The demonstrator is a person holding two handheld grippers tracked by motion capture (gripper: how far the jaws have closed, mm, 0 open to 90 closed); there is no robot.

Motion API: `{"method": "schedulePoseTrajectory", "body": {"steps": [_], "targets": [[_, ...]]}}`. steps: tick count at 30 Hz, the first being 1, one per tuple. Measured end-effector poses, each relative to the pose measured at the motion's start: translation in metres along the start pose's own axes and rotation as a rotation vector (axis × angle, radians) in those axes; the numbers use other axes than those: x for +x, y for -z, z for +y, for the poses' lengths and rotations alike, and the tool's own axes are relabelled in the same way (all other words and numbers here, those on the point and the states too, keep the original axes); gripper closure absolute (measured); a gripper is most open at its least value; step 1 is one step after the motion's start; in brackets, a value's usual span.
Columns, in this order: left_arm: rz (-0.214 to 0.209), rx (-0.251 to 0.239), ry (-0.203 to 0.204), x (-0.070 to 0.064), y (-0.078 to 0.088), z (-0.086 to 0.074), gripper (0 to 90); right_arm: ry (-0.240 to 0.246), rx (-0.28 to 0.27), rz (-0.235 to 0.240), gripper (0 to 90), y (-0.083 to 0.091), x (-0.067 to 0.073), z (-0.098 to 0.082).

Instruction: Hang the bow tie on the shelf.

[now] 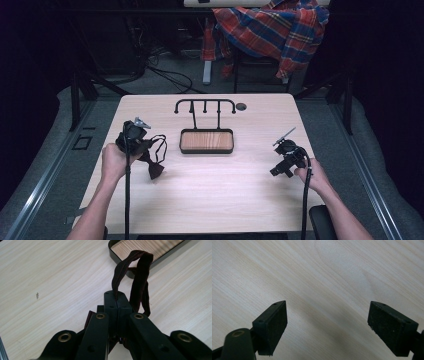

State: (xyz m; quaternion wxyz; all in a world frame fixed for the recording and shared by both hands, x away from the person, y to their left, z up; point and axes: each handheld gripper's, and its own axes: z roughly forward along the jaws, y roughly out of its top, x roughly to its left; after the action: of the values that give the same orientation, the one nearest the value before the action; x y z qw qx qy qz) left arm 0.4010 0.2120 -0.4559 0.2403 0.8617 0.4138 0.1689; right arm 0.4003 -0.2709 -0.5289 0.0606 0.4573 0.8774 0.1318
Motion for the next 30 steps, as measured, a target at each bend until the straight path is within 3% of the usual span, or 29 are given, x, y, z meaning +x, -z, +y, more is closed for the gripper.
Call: {"method": "schedulePoseTrajectory", "body": {"steps": [3,5,25,27,28,30], "targets": [[-0.002,-0.006,-0.001,0.0,-0.001,0.003,89.5,0.002,-0.002,0.004,15.8,0.0,0.0,0.0],[-0.003,-0.011,-0.01,0.0,0.0,0.006,89.5,0.034,0.035,0.0,15.8,0.002,-0.002,0.002],[0.003,-0.067,-0.039,-0.003,0.007,0.034,89.5,0.015,0.012,0.004,15.8,0.0,0.0,0.0],[0.003,-0.071,-0.044,-0.003,0.01,0.037,89.5,0.044,0.041,-0.001,15.8,0.001,-0.001,0.001],[0.006,-0.077,-0.046,-0.003,0.01,0.038,89.5,0.012,0.009,0.003,15.8,-0.001,0.001,0.0],[0.005,-0.081,-0.043,-0.003,0.011,0.04,89.5,0.025,0.024,-0.002,15.8,0.0,0.001,0.0]]}}
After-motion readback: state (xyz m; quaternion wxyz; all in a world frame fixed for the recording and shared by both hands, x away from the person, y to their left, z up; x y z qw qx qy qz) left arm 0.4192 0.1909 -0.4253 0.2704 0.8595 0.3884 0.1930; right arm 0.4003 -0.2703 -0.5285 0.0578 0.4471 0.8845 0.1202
